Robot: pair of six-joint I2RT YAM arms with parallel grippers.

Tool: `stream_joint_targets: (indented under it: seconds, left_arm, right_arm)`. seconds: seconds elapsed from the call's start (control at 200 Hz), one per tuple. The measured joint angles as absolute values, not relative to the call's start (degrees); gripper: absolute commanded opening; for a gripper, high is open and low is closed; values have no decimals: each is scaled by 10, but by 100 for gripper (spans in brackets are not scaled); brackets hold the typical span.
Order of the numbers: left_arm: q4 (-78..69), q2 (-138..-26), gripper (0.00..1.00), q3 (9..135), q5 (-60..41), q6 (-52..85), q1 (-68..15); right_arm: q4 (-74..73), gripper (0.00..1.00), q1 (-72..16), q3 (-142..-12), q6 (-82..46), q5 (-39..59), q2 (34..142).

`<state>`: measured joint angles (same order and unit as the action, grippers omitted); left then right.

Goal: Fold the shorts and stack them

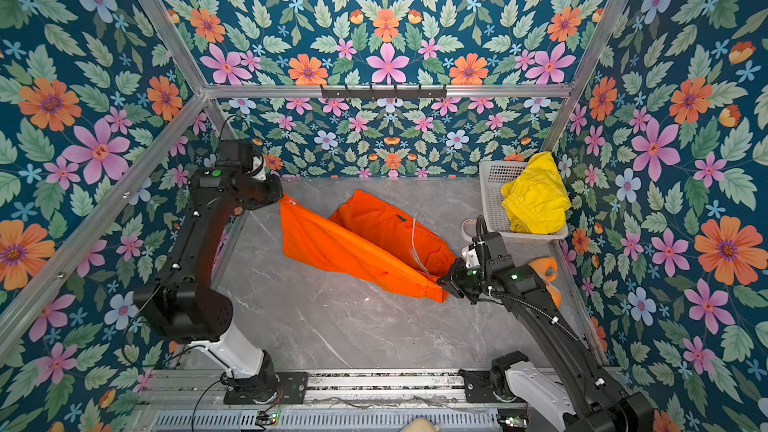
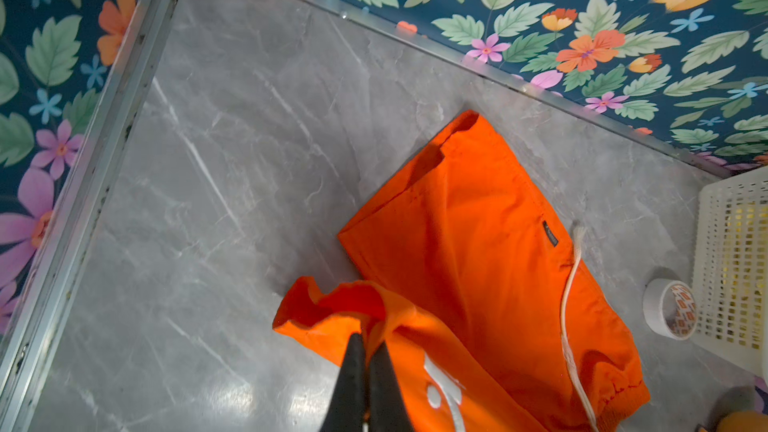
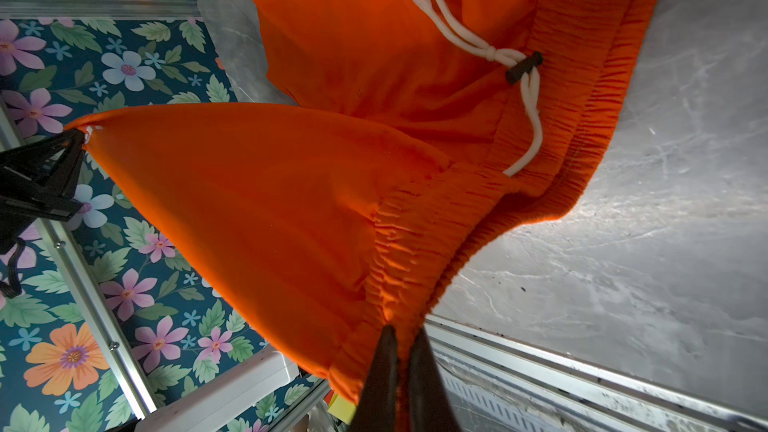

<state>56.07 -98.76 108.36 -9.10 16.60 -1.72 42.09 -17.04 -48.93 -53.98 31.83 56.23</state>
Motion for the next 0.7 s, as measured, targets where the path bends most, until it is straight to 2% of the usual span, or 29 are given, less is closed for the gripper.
stream_joint_targets:
  seconds: [0.38, 0.53, 0.7]
  left_arm:
    - [575, -1121, 0, 1246, -110, 162, -40]
    - [575, -1118, 0, 1257, -113, 162, -40]
    - [558, -1065, 0, 1234, -117, 162, -40]
  right_arm:
    - [402, 0, -134, -502, -522, 342, 589]
    - [396, 0, -129, -507, -521, 346, 598]
    - [402, 0, -128, -515, -519, 349, 597]
